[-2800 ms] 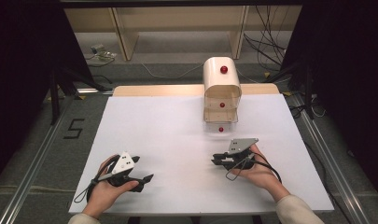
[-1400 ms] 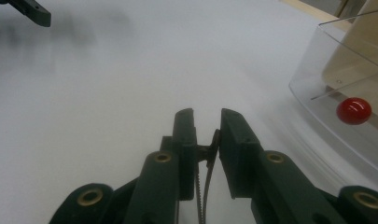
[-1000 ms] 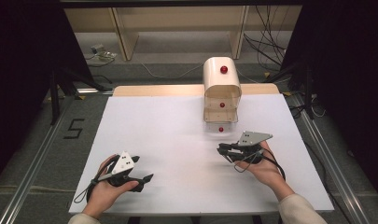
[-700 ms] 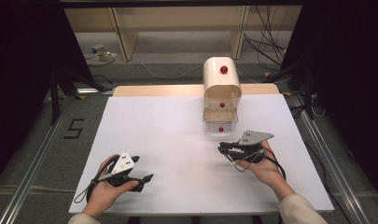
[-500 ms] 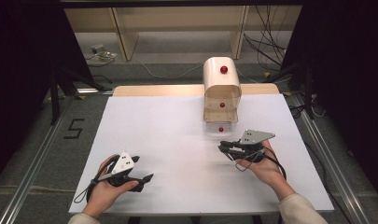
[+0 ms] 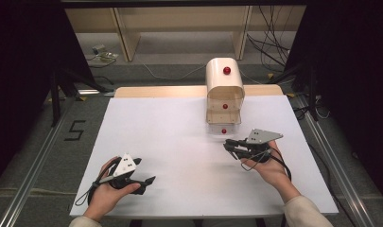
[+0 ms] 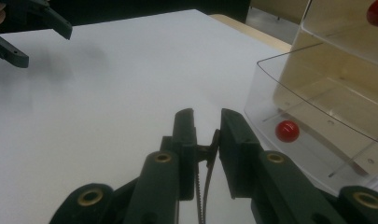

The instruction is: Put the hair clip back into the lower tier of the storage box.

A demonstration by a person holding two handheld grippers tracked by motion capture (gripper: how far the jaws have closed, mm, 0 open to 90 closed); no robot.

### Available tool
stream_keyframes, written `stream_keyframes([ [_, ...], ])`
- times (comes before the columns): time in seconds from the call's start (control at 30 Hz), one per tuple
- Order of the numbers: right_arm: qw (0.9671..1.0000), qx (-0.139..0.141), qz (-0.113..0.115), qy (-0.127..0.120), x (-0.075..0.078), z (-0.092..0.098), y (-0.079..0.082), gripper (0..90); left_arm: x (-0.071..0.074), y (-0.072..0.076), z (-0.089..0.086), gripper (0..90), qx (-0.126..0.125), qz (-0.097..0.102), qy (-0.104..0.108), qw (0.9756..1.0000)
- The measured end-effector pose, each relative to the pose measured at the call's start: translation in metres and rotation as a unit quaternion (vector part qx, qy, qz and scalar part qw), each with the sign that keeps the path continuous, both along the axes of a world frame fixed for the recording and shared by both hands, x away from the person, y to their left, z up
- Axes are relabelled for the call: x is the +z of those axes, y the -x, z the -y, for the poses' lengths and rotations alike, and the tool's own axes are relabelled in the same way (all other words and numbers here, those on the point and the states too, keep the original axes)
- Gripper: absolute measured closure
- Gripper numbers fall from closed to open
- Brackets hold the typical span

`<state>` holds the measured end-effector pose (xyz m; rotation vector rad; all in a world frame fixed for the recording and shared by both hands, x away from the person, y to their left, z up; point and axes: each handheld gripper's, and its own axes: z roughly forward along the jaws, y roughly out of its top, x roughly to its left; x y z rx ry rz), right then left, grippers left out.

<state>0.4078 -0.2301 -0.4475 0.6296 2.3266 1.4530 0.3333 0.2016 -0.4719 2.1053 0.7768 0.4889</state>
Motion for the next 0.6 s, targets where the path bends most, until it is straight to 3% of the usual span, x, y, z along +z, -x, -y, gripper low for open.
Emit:
stream_keyframes([
  [0.6, 0.9998, -0.014, 0.010, -0.010, 0.0066, 0.0037, -0.0029, 76.9, -0.0003, 0.0000, 0.0002, 17.0, 0.001, -0.001, 0.001, 1.0000],
])
